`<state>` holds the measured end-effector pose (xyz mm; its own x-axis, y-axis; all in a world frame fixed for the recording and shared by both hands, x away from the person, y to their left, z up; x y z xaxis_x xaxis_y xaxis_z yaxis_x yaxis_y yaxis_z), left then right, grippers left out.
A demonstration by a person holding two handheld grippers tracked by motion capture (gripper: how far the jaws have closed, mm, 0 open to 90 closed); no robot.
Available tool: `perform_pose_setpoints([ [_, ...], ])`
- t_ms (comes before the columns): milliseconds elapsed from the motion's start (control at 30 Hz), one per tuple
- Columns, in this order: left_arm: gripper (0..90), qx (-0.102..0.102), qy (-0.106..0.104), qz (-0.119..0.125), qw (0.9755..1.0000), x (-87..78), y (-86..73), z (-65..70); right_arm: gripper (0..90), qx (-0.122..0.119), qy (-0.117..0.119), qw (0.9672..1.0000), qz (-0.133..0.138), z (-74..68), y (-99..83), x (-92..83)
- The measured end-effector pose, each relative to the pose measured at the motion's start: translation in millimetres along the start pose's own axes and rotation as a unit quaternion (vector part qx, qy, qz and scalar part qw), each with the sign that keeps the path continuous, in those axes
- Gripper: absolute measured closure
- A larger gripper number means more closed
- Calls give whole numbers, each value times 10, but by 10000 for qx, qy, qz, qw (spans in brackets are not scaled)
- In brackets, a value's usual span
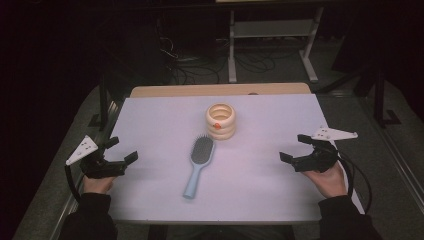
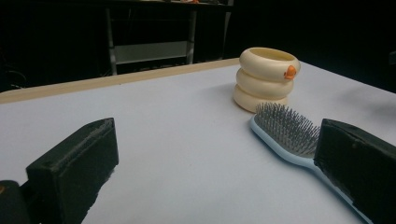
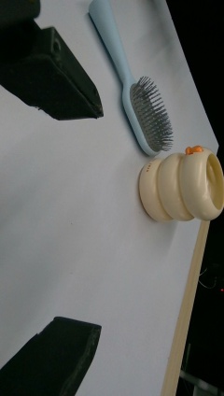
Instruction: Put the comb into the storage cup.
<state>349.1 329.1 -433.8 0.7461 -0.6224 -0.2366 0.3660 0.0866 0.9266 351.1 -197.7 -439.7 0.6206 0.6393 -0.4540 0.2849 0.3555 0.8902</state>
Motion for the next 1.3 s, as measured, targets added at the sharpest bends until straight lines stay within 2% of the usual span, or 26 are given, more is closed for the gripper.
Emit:
perform_pose_setpoints([
  [500, 0, -40, -50, 39, 10000, -10, 14, 20, 0, 15, 5, 10000, 68, -13, 5, -34],
  [633, 0, 10, -60, -7, 10000, 0, 7, 43, 0, -7, -19, 10000, 85, -16, 8, -40],
  [833, 0, -62, -136, -44, 9999, 9, -6, 54, 0, -3, -58, 9999, 92, -7, 2, -60],
  [1000, 0, -13, -82, -113, 9999, 32, -8, 56, 0, -17, -65, 10000, 39, 5, -12, -59],
  [1300, 0, 151, -139, -101, 9997, 55, 134, 126, 0, 5, -100, 9999, 83, 10, -8, -78],
])
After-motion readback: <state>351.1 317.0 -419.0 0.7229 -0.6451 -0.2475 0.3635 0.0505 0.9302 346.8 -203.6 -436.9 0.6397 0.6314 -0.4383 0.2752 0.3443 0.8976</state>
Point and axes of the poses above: each handheld gripper's, and its own axes: x roughly forward along the jaws, y roughly out of its top, z roughly to its right, the point moved 7 cm from there along x, roughly forward along the jaws, and after that the axes turned 11 degrees about -x, right-handed, at the moved point
